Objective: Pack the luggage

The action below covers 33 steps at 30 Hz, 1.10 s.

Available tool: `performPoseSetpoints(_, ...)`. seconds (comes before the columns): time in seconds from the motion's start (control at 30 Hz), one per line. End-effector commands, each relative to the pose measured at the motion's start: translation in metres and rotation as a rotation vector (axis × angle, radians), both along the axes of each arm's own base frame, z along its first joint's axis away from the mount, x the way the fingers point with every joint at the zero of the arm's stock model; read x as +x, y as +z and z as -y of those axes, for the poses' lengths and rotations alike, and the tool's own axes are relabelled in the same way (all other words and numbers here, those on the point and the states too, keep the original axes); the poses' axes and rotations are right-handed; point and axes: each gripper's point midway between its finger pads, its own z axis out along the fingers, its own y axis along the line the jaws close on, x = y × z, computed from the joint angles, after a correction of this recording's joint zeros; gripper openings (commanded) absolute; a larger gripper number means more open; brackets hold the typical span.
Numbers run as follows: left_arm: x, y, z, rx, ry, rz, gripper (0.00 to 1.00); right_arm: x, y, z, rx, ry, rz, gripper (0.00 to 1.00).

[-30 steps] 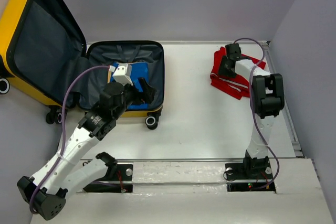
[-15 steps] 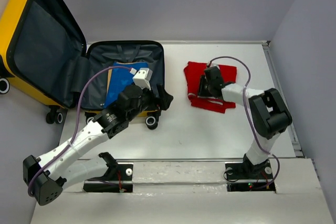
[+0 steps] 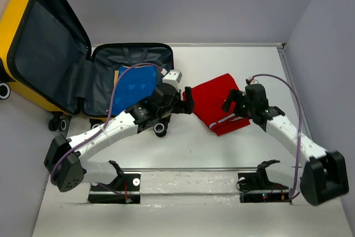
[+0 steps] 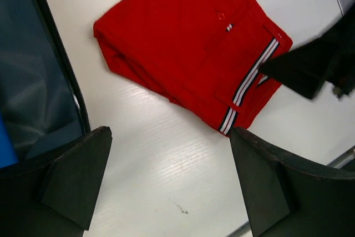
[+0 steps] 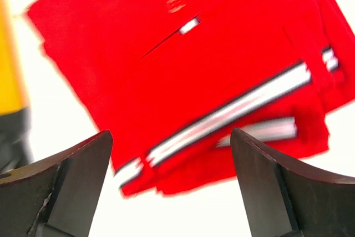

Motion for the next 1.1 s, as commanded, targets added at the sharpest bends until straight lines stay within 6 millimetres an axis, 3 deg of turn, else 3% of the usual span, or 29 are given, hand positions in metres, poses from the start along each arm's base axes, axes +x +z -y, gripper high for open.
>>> performPoseSetpoints(0.0, 0.028, 0.04, 0.019, -0.03, 0.029, 0.105, 0.99, -0.043, 0.006, 0.009, 0.04, -0.046, -0.006, 0.94)
performPoseSetpoints(0.07, 0.035, 0.045, 0.025, -0.025, 0.028, 0.116, 0.99, -0.055, -0.002, 0.023, 0.016, -0.115, -0.018, 0.96)
performPoseSetpoints(0.13, 0.044, 0.037, 0.03, 0.009, 0.038, 0.114, 0.99, -0.068, -0.019, 0.03, 0.034, -0.198, -0.079, 0.96)
performPoseSetpoints(0.33, 0.056, 0.034, 0.049, 0.018, 0.014, 0.104, 0.99, -0.068, -0.035, 0.036, 0.101, -0.365, -0.101, 0.96)
performPoseSetpoints(0.47, 0.054, 0.031, 0.054, 0.009, -0.002, 0.098, 0.99, -0.056, -0.049, 0.036, 0.128, -0.417, -0.111, 1.0)
performPoseSetpoints(0.6, 0.057, 0.021, 0.06, 0.038, -0.028, 0.088, 0.99, -0.028, -0.059, 0.028, 0.195, -0.405, -0.109, 1.0)
performPoseSetpoints(0.63, 0.057, 0.017, 0.061, 0.051, -0.031, 0.081, 0.99, -0.026, -0.071, 0.033, 0.18, -0.424, -0.145, 0.96)
performPoseSetpoints(0.7, 0.061, 0.016, 0.063, 0.07, -0.033, 0.086, 0.99, -0.018, -0.078, 0.039, 0.146, -0.418, -0.156, 0.8)
performPoseSetpoints(0.73, 0.064, 0.007, 0.063, 0.098, -0.032, 0.073, 0.99, -0.01, -0.081, 0.048, 0.132, -0.439, -0.167, 0.62)
performPoseSetpoints(0.83, 0.074, 0.002, 0.067, 0.142, -0.02, 0.078, 0.99, -0.003, -0.079, 0.067, 0.12, -0.434, -0.158, 0.31)
performPoseSetpoints(0.97, 0.09, -0.005, 0.079, 0.202, -0.02, 0.074, 0.99, 0.003, -0.059, 0.104, 0.12, -0.441, -0.094, 0.15)
performPoseSetpoints(1.0, 0.098, 0.007, 0.086, 0.192, -0.016, 0.091, 0.99, 0.002, -0.054, 0.116, 0.104, -0.456, -0.091, 0.13)
performPoseSetpoints(1.03, 0.105, -0.01, 0.091, 0.23, -0.023, 0.071, 0.99, 0.005, -0.046, 0.111, 0.149, -0.412, -0.077, 0.11)
performPoseSetpoints(1.07, 0.109, -0.013, 0.095, 0.242, -0.027, 0.066, 0.99, 0.004, -0.045, 0.114, 0.153, -0.408, -0.08, 0.11)
